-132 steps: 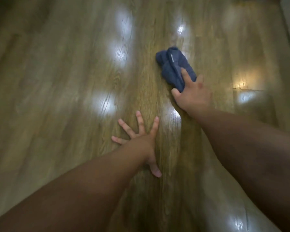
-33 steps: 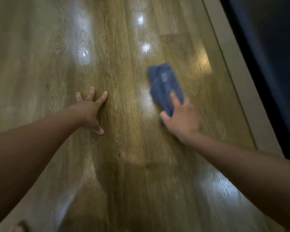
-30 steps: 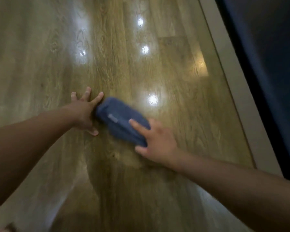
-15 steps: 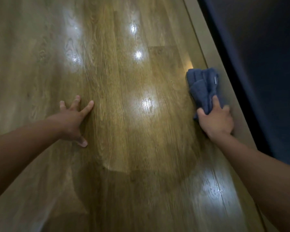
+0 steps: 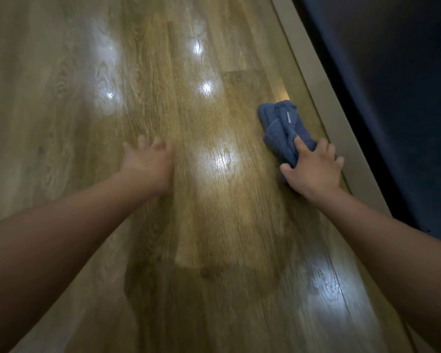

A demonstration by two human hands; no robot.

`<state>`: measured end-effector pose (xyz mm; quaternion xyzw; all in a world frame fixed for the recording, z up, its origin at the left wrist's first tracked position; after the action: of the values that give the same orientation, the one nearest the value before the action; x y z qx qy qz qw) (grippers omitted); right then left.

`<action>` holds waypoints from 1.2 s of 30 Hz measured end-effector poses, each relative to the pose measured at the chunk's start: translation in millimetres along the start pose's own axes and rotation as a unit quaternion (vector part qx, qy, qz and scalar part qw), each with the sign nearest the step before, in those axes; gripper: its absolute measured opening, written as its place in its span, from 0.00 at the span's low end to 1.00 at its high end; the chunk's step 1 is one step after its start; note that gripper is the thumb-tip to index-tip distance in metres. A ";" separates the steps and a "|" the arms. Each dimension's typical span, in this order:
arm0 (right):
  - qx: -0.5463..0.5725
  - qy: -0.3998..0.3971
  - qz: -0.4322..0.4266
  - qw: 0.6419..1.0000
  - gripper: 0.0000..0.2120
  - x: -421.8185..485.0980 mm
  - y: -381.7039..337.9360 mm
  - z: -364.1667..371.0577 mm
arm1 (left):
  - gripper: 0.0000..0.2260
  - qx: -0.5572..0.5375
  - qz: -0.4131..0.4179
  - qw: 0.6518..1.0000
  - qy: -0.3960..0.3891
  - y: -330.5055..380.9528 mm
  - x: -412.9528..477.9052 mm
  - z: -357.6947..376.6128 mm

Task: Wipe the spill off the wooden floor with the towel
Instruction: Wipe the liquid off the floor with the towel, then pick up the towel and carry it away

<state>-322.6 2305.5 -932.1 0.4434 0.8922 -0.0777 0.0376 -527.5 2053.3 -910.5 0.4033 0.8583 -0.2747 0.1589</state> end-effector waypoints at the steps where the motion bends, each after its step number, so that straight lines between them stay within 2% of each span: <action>1: 0.005 -0.010 -0.005 1.000 0.34 2.5 -3.3 -1.5 | 0.43 -0.003 0.015 0.999 0.048 9.6 3.6 -12.6; 3: 0.027 -0.023 -0.014 0.999 0.35 3.3 -7.7 -4.1 | 0.40 0.010 0.058 0.989 0.137 29.0 8.5 -35.0; 5: 0.030 -0.025 -0.058 0.998 0.35 -2.2 -14.8 -3.5 | 0.43 0.025 0.110 0.973 0.201 45.8 8.8 -49.8; 7: 0.040 -0.038 -0.144 0.988 0.35 -17.1 -34.3 4.5 | 0.47 0.051 0.150 0.963 0.219 53.7 6.6 -48.8; 9: 0.064 -0.073 -0.249 0.964 0.35 -44.0 -61.5 17.0 | 0.50 0.064 0.184 0.958 0.212 55.1 1.3 -30.2; 10: 0.068 -0.084 -0.296 0.949 0.35 -59.3 -73.6 23.2 | 0.50 0.051 0.201 0.958 0.200 53.6 -4.6 -14.6; 12: 0.064 -0.103 -0.355 0.927 0.37 -95.0 -89.3 34.0 | 0.44 -0.047 0.227 0.954 0.193 49.9 -31.4 24.7; 15: 0.068 -0.121 -0.375 0.917 0.37 -159.3 -94.8 44.1 | 0.35 -0.143 0.180 0.941 0.248 47.1 -103.0 80.8; 18: 0.074 -0.141 -0.406 0.900 0.33 -249.1 -85.4 55.6 | 0.29 -0.169 0.157 0.944 0.234 67.0 -194.4 127.8; 20: 0.065 -0.182 -0.424 0.885 0.33 -310.7 -71.7 63.6 | 0.24 -0.175 0.163 0.946 0.220 84.9 -255.4 157.7; 22: 0.017 -0.263 -0.413 0.872 0.34 -360.7 -63.8 58.8 | 0.23 -0.168 0.194 0.956 0.144 99.5 -299.5 164.0; 23: -0.010 -0.340 -0.395 0.854 0.35 -381.8 -64.2 50.4 | 0.24 -0.153 0.220 0.962 0.046 106.2 -316.0 160.2; 25: -0.054 -0.521 -0.335 0.783 0.33 -416.0 -70.4 19.7 | 0.24 -0.125 0.259 0.941 -0.181 112.2 -359.5 155.6; 26: -0.056 -0.584 -0.309 0.748 0.29 -427.3 -75.8 -3.9 | 0.23 -0.158 0.260 0.920 -0.247 109.1 -383.7 145.1; 27: -0.048 -0.610 -0.293 0.735 0.27 -431.6 -82.4 -31.5 | 0.22 -0.210 0.246 0.905 -0.278 103.5 -404.7 125.4; 29: -0.041 -0.623 -0.286 0.727 0.25 -429.4 -96.6 -109.6 | 0.18 -0.339 0.190 0.874 -0.291 74.0 -438.7 62.3; 32: 0.015 -0.636 -0.254 0.728 0.28 -416.8 -123.4 -272.6 | 0.10 -0.496 0.122 0.823 -0.249 -10.8 -484.3 -67.5; 34: 0.052 -0.617 -0.261 0.741 0.31 -411.7 -144.3 -384.9 | 0.12 -0.561 0.078 0.792 -0.229 -72.5 -519.9 -154.8; 36: 0.092 -0.568 -0.291 0.764 0.28 -410.8 -168.1 -483.8 | 0.18 -0.641 0.005 0.746 -0.180 -133.5 -559.6 -227.1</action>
<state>-207.6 1966.1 -382.0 0.0385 0.7826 -0.4045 0.4716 -293.9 1781.0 -406.6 0.1542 0.7858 0.2736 0.5329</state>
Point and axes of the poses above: each hand's wrist, its own x-axis towards the middle knuckle, its own z-axis out of the palm, y = z × x, the point moved 5 cm from there along x, towards the middle knuckle, and after that the axes turned 8 degrees about x, right-handed, at the moved point
